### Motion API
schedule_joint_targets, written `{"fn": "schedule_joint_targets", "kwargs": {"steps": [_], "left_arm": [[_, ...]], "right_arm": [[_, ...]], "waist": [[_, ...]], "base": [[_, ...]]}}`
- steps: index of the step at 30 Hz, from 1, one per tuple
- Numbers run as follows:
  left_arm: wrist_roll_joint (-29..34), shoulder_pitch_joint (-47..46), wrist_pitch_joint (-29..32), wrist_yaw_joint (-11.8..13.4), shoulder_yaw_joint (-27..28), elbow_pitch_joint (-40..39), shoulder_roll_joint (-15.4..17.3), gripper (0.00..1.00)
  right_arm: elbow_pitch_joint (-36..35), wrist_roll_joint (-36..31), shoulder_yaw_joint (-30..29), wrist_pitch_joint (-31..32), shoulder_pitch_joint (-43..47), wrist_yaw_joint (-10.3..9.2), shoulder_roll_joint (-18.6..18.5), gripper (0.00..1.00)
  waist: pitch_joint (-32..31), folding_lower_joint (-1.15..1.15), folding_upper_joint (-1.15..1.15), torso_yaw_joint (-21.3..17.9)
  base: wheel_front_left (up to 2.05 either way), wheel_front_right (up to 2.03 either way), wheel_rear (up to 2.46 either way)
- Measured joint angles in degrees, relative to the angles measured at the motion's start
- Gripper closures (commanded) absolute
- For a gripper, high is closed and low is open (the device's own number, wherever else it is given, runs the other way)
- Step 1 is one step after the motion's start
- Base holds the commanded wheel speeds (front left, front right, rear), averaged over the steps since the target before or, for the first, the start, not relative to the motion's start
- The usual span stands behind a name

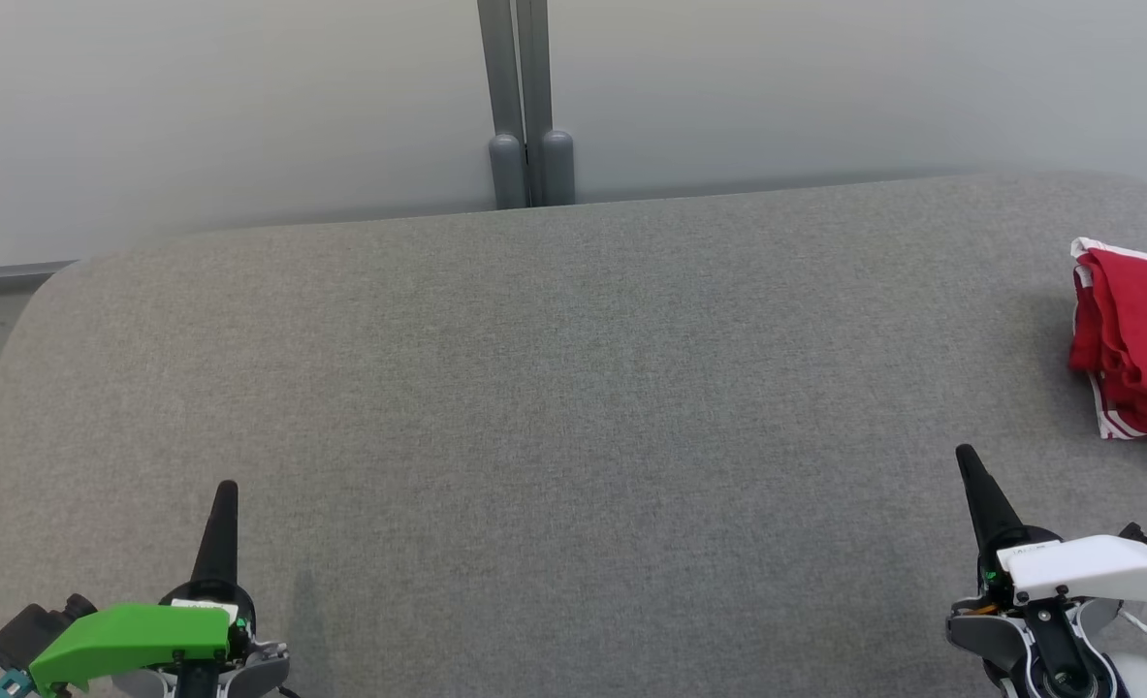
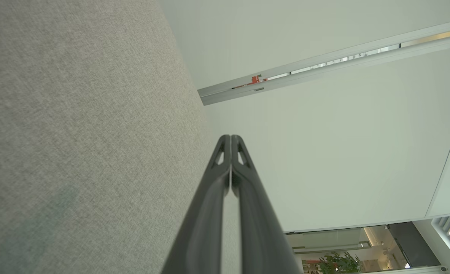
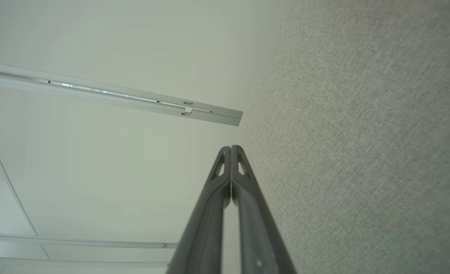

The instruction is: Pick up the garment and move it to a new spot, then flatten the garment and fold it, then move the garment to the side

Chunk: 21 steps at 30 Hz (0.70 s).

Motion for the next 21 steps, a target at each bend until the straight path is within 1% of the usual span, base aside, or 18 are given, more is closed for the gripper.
{"fn": "schedule_joint_targets", "kwargs": {"steps": [21], "left_arm": [[-8.3,-2.0,2.7,0.0,1.5,0.2,0.0,1.0]], "right_arm": [[0.4,9.5,-0.8,2.5,-1.8,0.0,0.4,1.0]], "waist": [[-0.1,0.0,0.0,-0.3]], "base": [[0.0,0.0,0.0]]}}
